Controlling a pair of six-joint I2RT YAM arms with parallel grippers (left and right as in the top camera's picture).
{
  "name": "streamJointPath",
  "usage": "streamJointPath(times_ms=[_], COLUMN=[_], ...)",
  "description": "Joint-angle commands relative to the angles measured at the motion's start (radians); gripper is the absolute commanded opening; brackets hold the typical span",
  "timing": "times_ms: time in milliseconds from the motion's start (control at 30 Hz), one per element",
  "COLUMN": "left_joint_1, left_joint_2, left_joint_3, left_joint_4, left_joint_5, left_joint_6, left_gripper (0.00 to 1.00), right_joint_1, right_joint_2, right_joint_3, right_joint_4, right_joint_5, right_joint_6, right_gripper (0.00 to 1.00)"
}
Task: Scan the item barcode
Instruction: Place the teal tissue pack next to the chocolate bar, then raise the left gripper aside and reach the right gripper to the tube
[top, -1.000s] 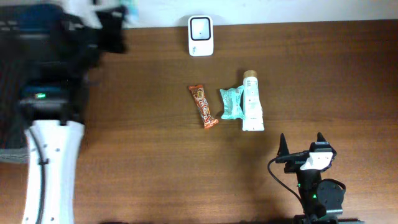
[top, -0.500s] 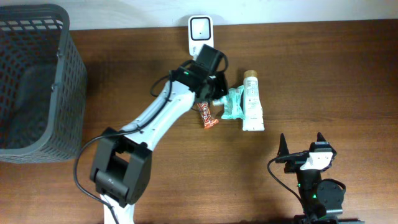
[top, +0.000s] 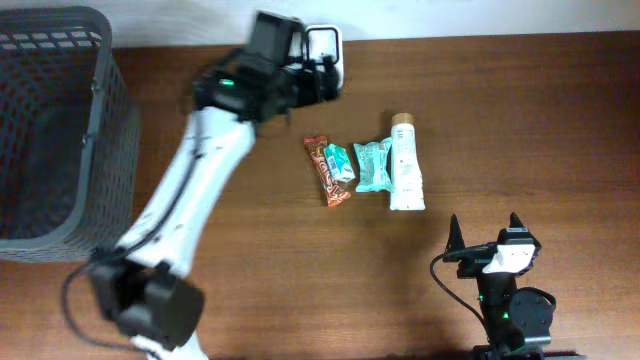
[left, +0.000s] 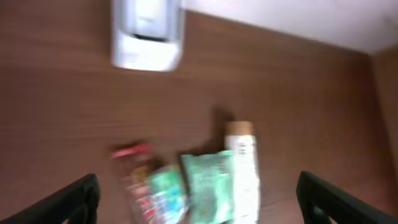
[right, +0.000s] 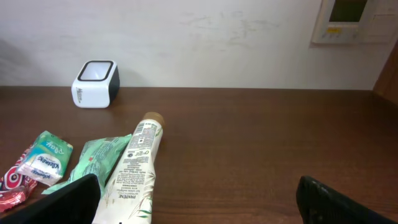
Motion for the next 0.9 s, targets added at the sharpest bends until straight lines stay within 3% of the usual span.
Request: streamJointPath(times_ms=[0, 133, 433, 533, 633, 733, 800, 867], left_joint_1=[0.143, 0.267, 0.282, 0.282, 0.282, 0.282, 0.282, 0.282], left_joint_2=[-0.134, -0.166, -0.165, -0.165, -0.165, -0.165, -0.165, -0.165], left_joint_3=[0.019, 0.019, 0.019, 0.018, 0.019, 0.018, 0.019, 0.018], left_joint_4=[-0.100, -0.212, -0.307, -0.313, -0.314, -0.314, -0.313, -0.313], left_joint_5=[-0.111, -0.109, -0.109, -0.109, -0.109, -0.109, -0.109, -0.109], left_joint_6=[0.044, 0.043, 0.043, 0.043, 0.043, 0.043, 0.043, 0.043], left_gripper=[0.99, 0.99, 0.99, 0.99, 0.99, 0.99, 0.99, 0.99], right_joint_1=[-0.004, -0.004, -0.003, -0.003, -0.003, -0.003, -0.003, -0.003], right_joint_2=[-0.008, -0.008, -0.008, -0.008, -0.008, -0.008, -0.008, 0.002], right_joint_3=[-0.007, -0.007, -0.007, -0.007, -0.007, -0.007, 0.002, 0.066], right_joint_4=[-0.004, -0.004, 0.033, 0.167, 0.347, 0.653, 0.743, 0.722], right_joint_5=[0.006, 0.006, 0.024, -0.369, -0.584, -0.595, -0.557, -0.459], right_joint_6=[-0.006, -0.006, -0.005, 0.088, 0.092, 0.092, 0.092, 0.090], right_gripper=[0.99, 0.99, 0.99, 0.99, 0.99, 0.98, 0.99, 0.99])
